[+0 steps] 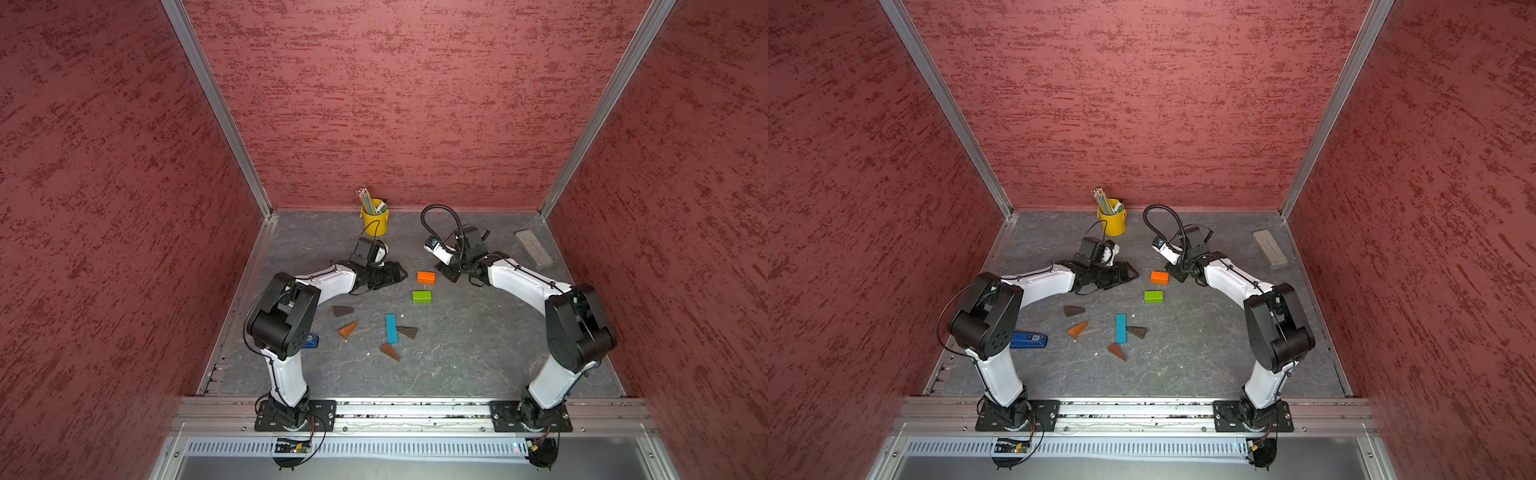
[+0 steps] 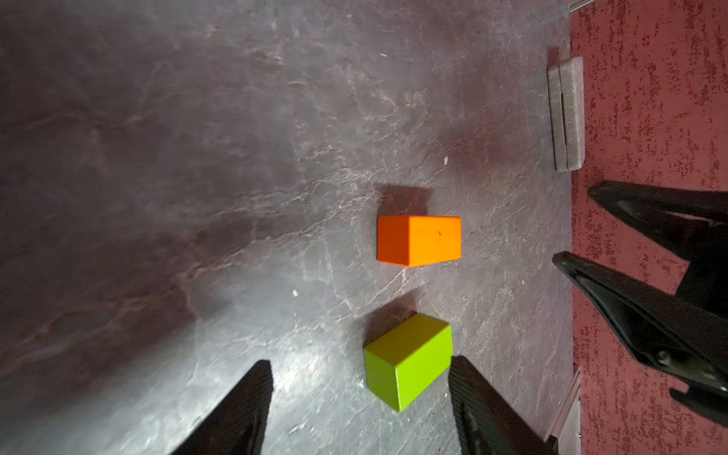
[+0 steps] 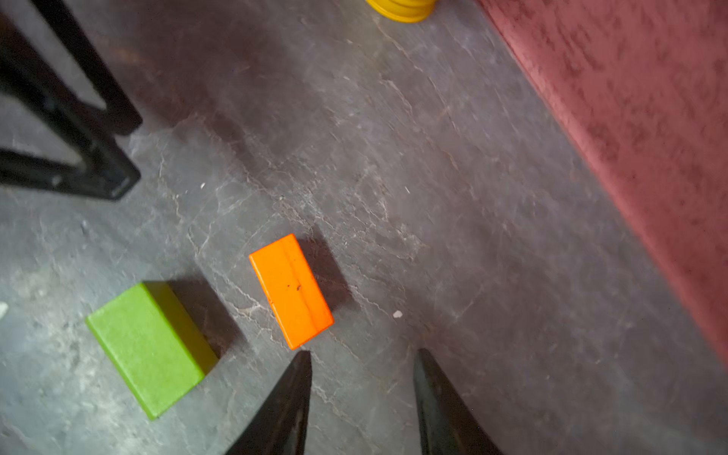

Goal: Assemble a small pinwheel with building blocks
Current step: Place the building block at the center of the board, then assemble the building block at the center of the board.

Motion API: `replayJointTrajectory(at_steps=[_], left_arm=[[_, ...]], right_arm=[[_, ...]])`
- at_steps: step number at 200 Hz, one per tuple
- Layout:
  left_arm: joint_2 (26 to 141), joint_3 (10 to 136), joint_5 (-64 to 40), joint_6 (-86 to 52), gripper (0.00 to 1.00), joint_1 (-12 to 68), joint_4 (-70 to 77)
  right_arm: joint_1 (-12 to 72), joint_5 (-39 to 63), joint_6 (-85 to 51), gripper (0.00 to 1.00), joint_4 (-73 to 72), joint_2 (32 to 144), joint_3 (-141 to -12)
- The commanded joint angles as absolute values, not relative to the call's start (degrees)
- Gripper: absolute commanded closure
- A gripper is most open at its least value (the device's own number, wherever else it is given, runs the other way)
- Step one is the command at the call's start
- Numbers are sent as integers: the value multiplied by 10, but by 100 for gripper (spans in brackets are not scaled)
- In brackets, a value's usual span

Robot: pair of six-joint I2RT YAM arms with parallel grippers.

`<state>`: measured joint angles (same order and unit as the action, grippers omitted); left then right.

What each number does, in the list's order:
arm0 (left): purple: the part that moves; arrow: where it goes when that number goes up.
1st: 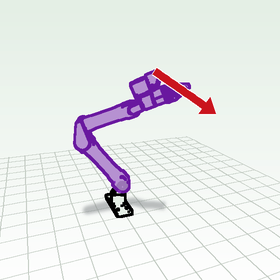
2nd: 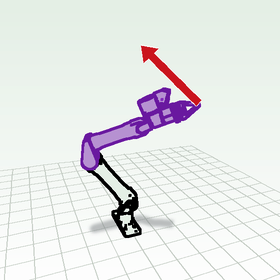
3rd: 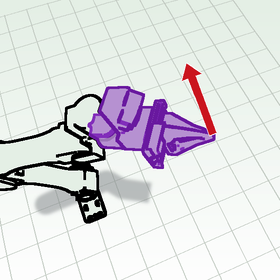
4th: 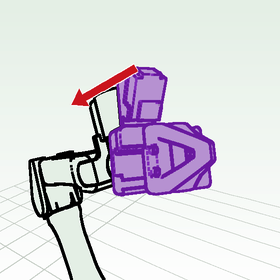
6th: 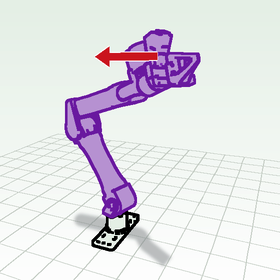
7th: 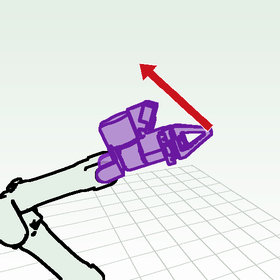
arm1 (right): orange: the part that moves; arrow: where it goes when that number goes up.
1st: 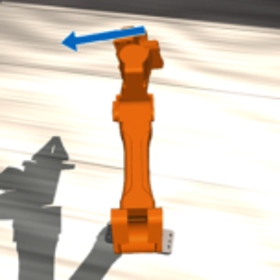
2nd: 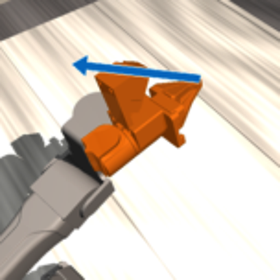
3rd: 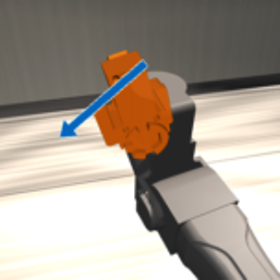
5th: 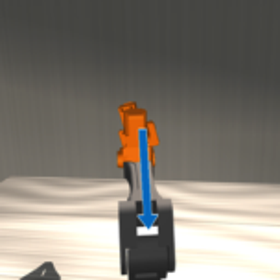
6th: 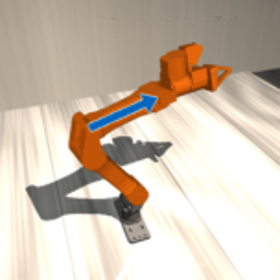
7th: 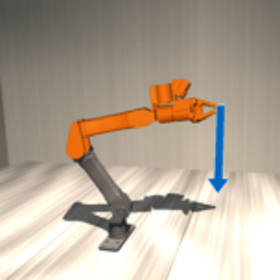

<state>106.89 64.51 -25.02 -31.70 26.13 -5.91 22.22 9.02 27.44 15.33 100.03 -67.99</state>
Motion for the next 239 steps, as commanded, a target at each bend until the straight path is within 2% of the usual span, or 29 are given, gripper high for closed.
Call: replayJointTrajectory(at_steps=[1, 34, 72, 101, 140, 171, 210, 239], left_arm=[[1097, 675, -262, -318, 32, 270, -44], [1130, 706, -254, -330, 38, 281, -49], [1162, 736, -263, -329, 44, 287, -52], [1182, 763, -275, -319, 55, 287, -65], [1199, 784, -277, -318, 63, 288, -78], [1205, 788, -284, -321, 66, 289, -76], [1212, 796, -296, -319, 70, 290, -79], [1215, 798, -298, -315, 72, 292, -84]], right_arm=[[220, 105, 39, 56, 174, 1015, -685], [219, 152, -124, 51, 94, 978, -602], [218, 170, -192, 52, 39, 974, -570], [207, 199, -241, 56, -13, 980, -561], [205, 206, -262, 56, -13, 1009, -574], [206, 195, -263, 56, -12, 1017, -576], [205, 189, -268, 64, -12, 1031, -581], [206, 181, -271, 65, -17, 1035, -577]])
